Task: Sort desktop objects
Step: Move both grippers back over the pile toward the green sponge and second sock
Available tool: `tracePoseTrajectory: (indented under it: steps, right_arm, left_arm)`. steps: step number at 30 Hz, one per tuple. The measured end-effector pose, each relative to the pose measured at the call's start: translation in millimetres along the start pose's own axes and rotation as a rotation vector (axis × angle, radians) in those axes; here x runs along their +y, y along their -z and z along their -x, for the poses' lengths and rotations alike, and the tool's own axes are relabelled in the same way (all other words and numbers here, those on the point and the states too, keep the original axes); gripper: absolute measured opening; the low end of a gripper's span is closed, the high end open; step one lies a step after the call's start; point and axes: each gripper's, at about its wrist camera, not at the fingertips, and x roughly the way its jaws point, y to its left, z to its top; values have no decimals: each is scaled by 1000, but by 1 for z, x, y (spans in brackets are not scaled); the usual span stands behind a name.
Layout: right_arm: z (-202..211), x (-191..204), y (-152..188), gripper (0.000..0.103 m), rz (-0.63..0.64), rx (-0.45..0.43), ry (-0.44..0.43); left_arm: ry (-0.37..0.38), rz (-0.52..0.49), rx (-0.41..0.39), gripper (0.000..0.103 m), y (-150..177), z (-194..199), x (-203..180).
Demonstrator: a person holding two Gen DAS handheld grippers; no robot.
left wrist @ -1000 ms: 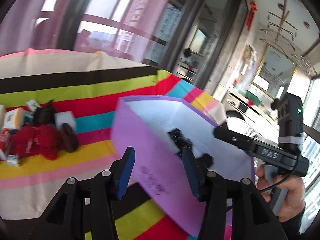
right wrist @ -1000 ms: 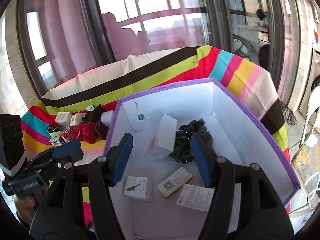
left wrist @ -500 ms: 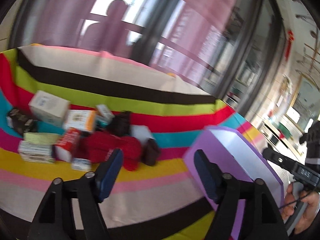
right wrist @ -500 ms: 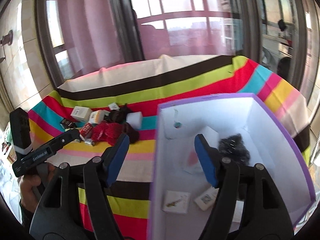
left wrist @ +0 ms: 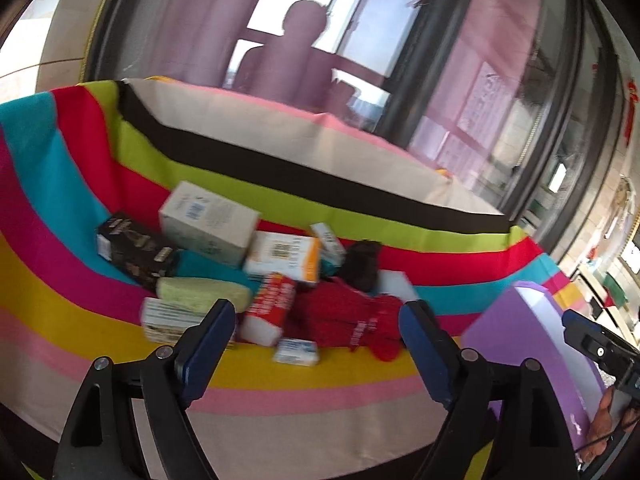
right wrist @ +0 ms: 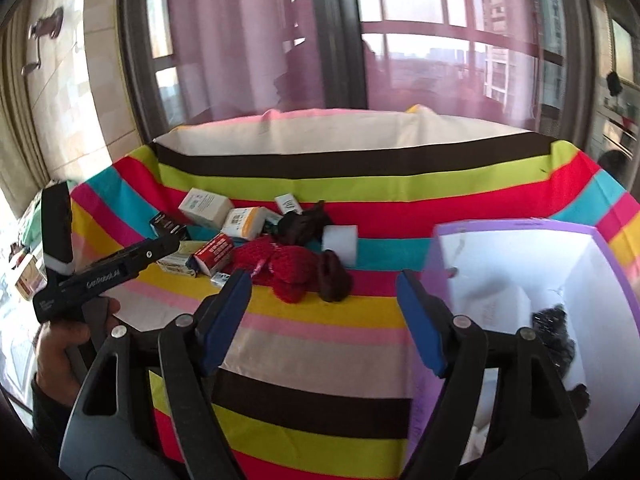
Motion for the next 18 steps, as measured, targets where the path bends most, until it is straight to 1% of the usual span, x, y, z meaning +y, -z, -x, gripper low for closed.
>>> tracePoseTrajectory:
  steps: [6,9,11,15,18]
  right_arm:
    - [-46,12,6,77,17,49,-1]
    - [-67,14,11,77,31,72,21]
    - [-81,12,13,77,19,91,18]
    - [-104,7,17,77,14,113,41]
    - [-120,3,19,77,8,132,39]
  left_arm:
    - [-88,6,57,87,-9,-18,35]
    - [-125,-10,93,88,-11,-29,45]
    - [-147,-19,110,88,-12,-36,49]
    - [-169,-19,148,88,-14,-50,58]
    - [-188,-37,174,89,-13,-60,61]
